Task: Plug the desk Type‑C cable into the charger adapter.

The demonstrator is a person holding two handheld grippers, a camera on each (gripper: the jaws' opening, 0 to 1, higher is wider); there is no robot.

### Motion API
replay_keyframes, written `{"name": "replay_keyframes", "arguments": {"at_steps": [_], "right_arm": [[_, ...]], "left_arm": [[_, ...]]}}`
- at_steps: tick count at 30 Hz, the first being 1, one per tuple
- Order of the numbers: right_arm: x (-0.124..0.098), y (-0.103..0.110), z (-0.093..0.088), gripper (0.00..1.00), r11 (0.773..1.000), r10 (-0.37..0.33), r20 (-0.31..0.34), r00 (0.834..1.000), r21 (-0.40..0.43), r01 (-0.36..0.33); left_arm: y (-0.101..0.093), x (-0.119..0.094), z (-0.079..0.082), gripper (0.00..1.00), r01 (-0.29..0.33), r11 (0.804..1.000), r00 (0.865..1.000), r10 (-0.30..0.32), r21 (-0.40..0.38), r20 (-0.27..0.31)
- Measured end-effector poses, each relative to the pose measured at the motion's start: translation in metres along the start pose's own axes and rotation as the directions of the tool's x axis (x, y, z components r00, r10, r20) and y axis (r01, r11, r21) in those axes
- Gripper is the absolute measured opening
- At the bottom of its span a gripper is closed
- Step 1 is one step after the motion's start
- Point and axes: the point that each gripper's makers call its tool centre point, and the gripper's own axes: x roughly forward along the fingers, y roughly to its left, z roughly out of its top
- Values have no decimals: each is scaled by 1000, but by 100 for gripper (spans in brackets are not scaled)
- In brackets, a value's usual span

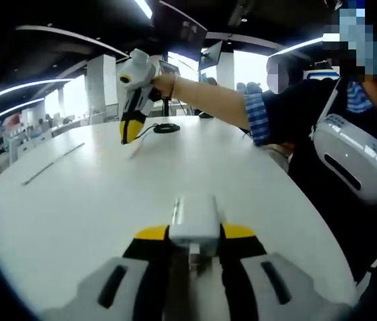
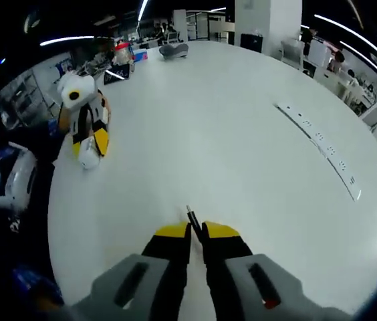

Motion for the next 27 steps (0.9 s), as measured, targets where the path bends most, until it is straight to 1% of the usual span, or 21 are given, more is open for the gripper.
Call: {"name": "replay_keyframes", "arguments": {"at_steps": [2,5,9,12,15,20,22,23,27], "right_arm": [[0,9,0,7,1000,-9,3,1000,-6,9],[1,26,-1,7,999,-13,-3,1000,-39,13],[2,41,-1,7,998,-12,-2,1000,-58,12],[3,48,-1,7,998,-17,7,1000,-63,17],[3,54,0,7,998,-13,32,999,-67,15],[5,67,3,7,996,-20,43,999,-86,24],[6,71,4,7,996,-14,48,999,-84,18],[7,78,5,7,997,2,63,998,-83,3],[7,90,7,7,996,30,94,995,-82,-22]], "left_arm": [[0,0,0,28,-1,1000,1000,1,0,0],[1,0,0,28,-3,1000,1000,3,0,0],[2,1,1,28,-4,1000,1000,4,0,2],[3,1,2,28,-5,1000,1000,5,0,5],[4,1,2,28,-6,1000,1000,6,-1,5],[4,0,3,28,-5,1000,1000,5,0,5],[4,0,3,28,-5,1000,1000,5,0,5],[4,0,3,28,-5,1000,1000,5,0,5],[3,0,3,28,-7,1000,1000,7,-1,5]]}}
